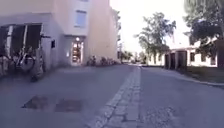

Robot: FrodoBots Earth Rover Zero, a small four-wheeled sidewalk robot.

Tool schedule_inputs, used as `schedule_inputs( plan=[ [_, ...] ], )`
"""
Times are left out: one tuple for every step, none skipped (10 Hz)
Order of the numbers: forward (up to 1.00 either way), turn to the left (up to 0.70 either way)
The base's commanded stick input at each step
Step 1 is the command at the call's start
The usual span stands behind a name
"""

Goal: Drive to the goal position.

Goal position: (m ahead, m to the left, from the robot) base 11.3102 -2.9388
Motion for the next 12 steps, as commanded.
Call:
schedule_inputs(
  plan=[
    [0.70,0.00],
    [0.70,0.00],
    [0.70,0.00],
    [0.70,0.00],
    [0.70,0.00],
    [0.70,0.00],
    [0.70,0.00],
    [0.70,0.00],
    [0.70,0.00],
    [0.70,0.00],
    [0.70,0.00],
    [0.70,0.00]
  ],
)
